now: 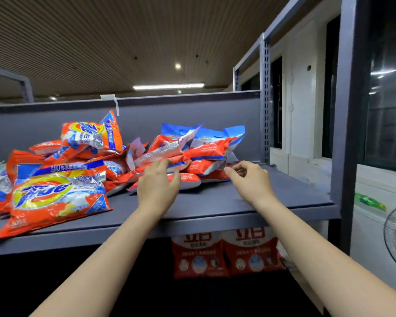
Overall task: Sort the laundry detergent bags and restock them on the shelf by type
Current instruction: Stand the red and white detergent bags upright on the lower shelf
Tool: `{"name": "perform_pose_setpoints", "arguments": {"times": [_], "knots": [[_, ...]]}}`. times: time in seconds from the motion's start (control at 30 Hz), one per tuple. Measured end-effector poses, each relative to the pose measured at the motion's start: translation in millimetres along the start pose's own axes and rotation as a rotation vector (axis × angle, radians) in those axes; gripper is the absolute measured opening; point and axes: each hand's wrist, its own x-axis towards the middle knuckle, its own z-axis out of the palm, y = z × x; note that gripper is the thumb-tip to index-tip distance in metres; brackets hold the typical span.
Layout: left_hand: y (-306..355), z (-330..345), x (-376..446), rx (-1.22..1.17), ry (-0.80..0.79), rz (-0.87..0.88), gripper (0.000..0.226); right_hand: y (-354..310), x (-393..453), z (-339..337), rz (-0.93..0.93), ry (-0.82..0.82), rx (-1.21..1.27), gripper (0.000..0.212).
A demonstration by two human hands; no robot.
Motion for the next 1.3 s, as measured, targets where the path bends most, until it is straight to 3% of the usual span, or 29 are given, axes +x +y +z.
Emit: {"name": "perform_pose_setpoints", "arguments": {"times": [0.13,0.27,0.47,0.6,0.7,0.83,0.93,1.0,1.1,1.3], "knots": [[-11,15,41,0.077,0.004,-0.069,0.038,1,48,11,0.069,-0.023,0.027,0.038],[-26,30,76,0.04,-0.018,-0.14,0.042,-1,90,28,0.168,-0.041,0.078,0.036],[-35,54,121,-0.094,-0.065,-0.175,0.045,1,128,57,0.323,-0.091,0.142,0.072],[-38,64,138,-0.117,-0.101,-0.294,0.063,4,134,56,0.246,-0.136,0.115,0.04],[-40,65,148,-0.144,-0.119,-0.412,0.064,4,125,51,0.09,-0.166,0.047,0.019],[-46,67,152,0.012,-0.142,-0.343,0.037,-5,108,30,-0.075,-0.017,0.036,0.019],[-41,71,144,0.135,-0.056,-0.362,0.035,-4,95,14,-0.135,0.118,0.058,0.026],[-38,69,138,0.144,0.022,-0.368,0.037,5,85,9,-0.111,0.114,0.077,0.029],[-24,58,132,0.077,0.156,-0.237,0.041,18,68,7,-0.05,0.104,0.139,0.034],[22,36,95,-0.043,0.284,0.306,0.035,20,38,-11,0.009,0.342,0.181,0.033]]}}
